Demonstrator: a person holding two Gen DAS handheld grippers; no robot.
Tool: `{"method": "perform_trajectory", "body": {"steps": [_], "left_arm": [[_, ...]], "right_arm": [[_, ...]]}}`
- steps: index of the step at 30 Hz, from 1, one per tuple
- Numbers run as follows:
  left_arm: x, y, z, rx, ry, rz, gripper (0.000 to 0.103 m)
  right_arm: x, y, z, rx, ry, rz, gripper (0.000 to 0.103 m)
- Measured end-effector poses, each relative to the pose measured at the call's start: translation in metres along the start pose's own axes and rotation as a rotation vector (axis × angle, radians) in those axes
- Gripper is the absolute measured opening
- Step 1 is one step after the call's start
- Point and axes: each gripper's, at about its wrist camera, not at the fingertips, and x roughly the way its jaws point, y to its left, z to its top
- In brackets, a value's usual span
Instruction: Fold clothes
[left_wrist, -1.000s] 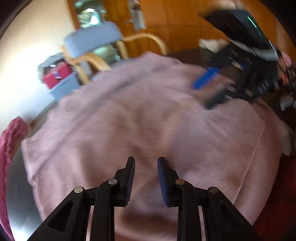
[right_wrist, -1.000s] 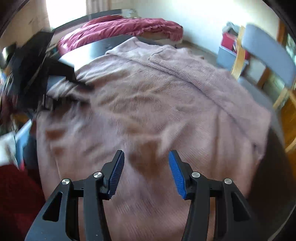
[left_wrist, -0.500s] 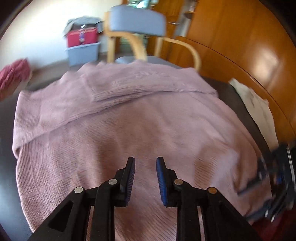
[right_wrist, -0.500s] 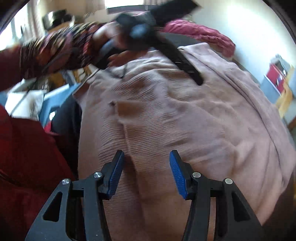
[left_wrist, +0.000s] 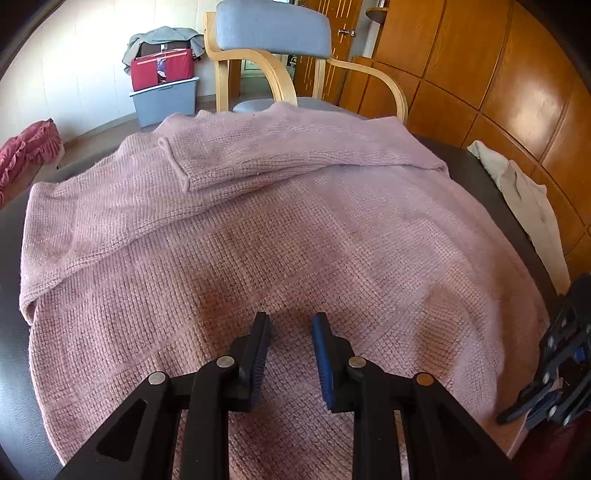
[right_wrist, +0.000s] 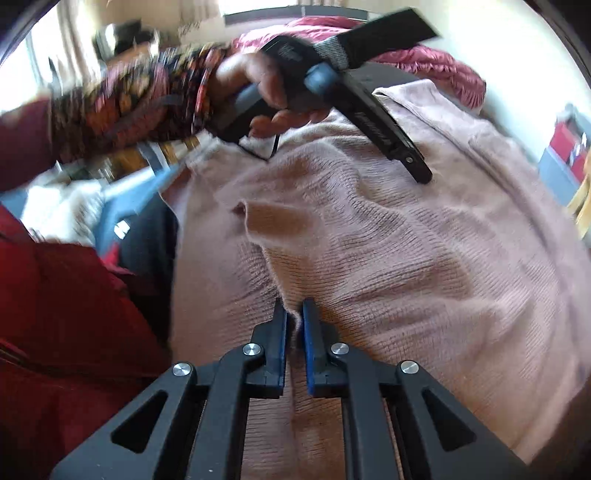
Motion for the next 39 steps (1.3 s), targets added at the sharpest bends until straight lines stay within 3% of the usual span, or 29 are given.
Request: {"method": "perform_trajectory", "body": {"steps": [11,12,15,21,25,28,30,32,33,34,36,39], "left_arm": [[0.011,-0.003,0.009,0.023,0.017,0.009,0.023],[0.013,-0.002,0.011,0.015,0.02,0.005,0.023],[0.018,0.001,0.014,-0.008,0.012,-0.004,0.023],[0.026,-0.003,0.019,-0.004,0.0,0.016,0.024],[0.031,-0.008,0.028,0.016,0.038,0.038,0.024],[0.03,-0.021,0.025,0.081,0.048,0.067,0.024],[0.029,-0.032,0.018,0.149,0.049,0.067,0.024],[0.024,-0.032,0.01,0.233,0.044,0.041,0.024],[0.022,-0.04,0.003,0.279,0.037,0.037,0.024],[0.019,-0.051,-0.007,0.312,0.029,0.041,0.024],[0.013,-0.065,-0.023,0.343,0.021,0.033,0.024],[0.004,-0.056,-0.035,0.318,0.03,-0.033,0.024]], "right_arm": [[-0.015,-0.031,-0.012,0.187,-0.033,0.201,0.005],[-0.015,-0.031,-0.013,0.192,-0.031,0.218,0.001],[-0.012,-0.021,-0.018,0.178,-0.012,0.251,0.001],[-0.006,0.0,-0.025,0.137,-0.008,0.287,0.001],[0.003,0.01,-0.026,0.097,0.035,0.254,0.002],[-0.009,0.003,-0.022,0.106,-0.011,0.253,0.005],[-0.025,-0.007,-0.016,0.122,-0.089,0.246,0.007],[-0.043,-0.029,-0.007,0.186,-0.211,0.205,0.017],[-0.046,-0.044,0.0,0.23,-0.248,0.134,0.037],[-0.045,-0.057,0.007,0.262,-0.262,0.042,0.048],[-0.031,-0.084,0.022,0.303,-0.25,-0.1,0.048],[-0.002,-0.122,0.045,0.353,-0.208,-0.298,0.048]]}}
